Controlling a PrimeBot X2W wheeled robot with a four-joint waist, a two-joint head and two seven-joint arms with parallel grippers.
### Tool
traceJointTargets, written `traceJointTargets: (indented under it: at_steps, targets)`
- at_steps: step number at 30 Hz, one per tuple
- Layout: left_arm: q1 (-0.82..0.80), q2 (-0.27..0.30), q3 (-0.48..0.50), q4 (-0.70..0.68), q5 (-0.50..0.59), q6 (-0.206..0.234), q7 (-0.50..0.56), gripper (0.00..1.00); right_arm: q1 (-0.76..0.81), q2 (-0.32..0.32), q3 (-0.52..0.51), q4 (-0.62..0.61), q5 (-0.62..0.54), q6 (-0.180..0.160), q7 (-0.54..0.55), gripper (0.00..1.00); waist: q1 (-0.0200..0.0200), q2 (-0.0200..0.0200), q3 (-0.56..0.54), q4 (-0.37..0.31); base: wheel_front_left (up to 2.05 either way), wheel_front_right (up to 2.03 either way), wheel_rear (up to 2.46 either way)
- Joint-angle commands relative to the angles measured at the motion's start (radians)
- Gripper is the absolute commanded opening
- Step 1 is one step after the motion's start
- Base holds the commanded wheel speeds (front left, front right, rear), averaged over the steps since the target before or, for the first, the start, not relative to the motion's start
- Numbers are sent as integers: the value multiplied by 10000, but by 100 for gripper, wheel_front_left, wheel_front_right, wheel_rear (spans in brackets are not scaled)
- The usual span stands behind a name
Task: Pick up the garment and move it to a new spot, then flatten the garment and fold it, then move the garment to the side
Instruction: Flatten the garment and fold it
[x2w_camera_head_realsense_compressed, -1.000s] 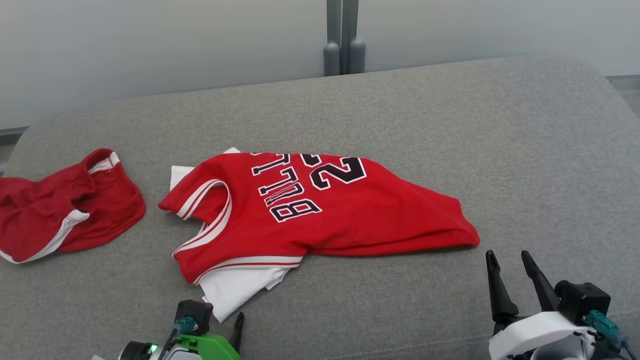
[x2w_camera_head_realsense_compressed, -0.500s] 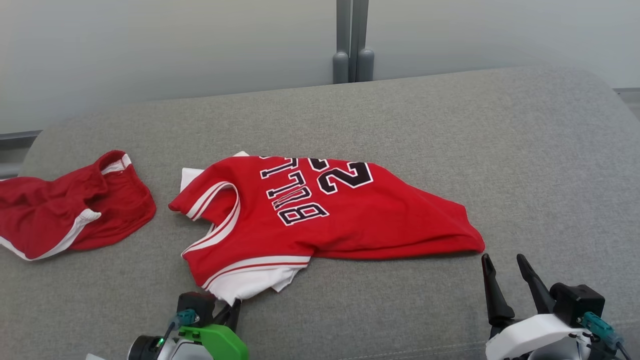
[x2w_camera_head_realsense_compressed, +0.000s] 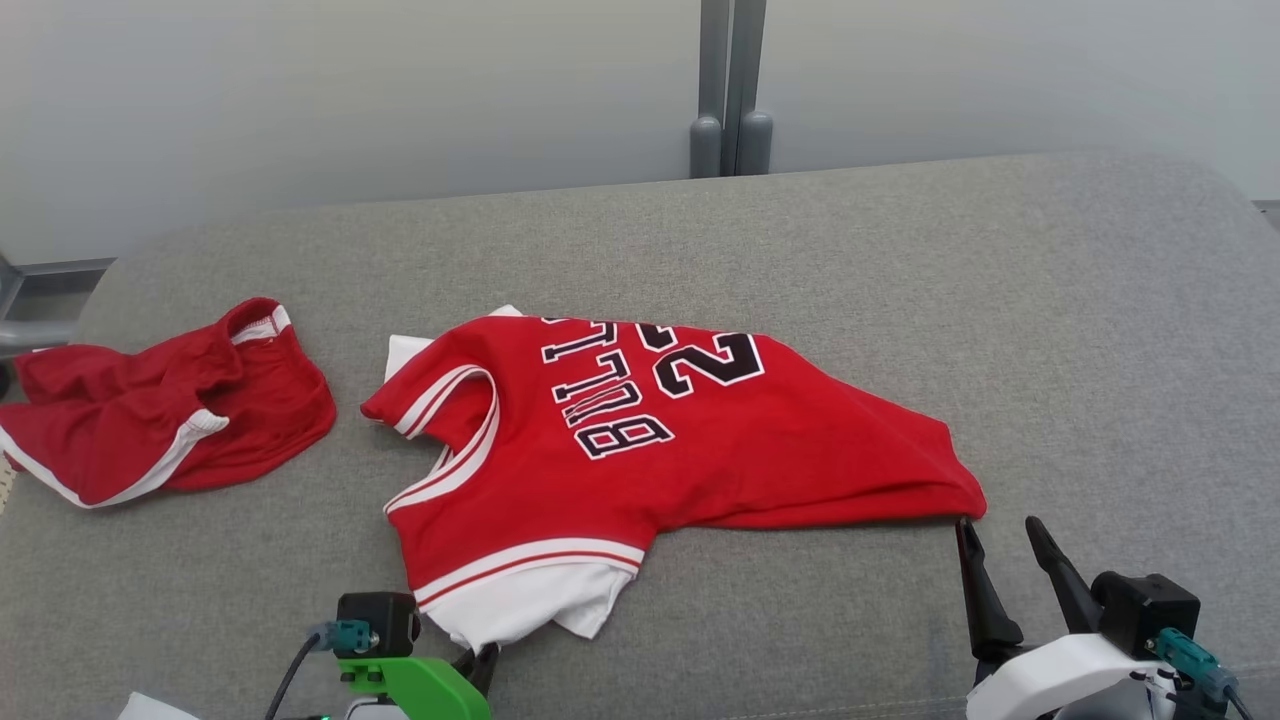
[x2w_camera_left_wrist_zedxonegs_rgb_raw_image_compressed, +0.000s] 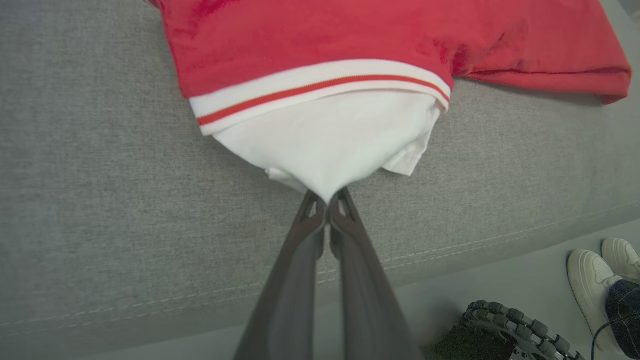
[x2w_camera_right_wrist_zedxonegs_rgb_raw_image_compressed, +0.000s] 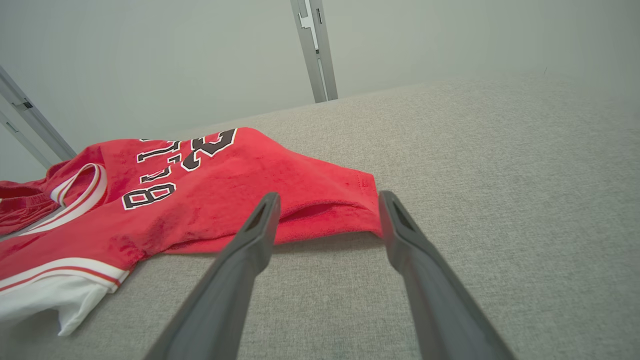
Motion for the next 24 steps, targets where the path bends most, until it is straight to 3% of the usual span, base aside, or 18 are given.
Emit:
traceJointTargets:
  at_steps: [1, 14, 24]
  targets:
    - [192, 81, -33, -92, 24, 93, 151, 100, 26, -18, 16, 3, 20, -10, 13, 100, 0, -1, 13, 13, 0, 0, 0]
    - [-113, 552, 631, -449, 226, 958, -26, 100, -95, -18, 37, 9, -61, -10, 41, 100, 0, -1, 181, 41, 0, 0, 0]
    - [-1202, 508, 377, 882, 636, 831, -325, 100, -327, -19, 144, -78, -101, -10, 56, 100, 0, -1, 630, -26, 0, 0, 0]
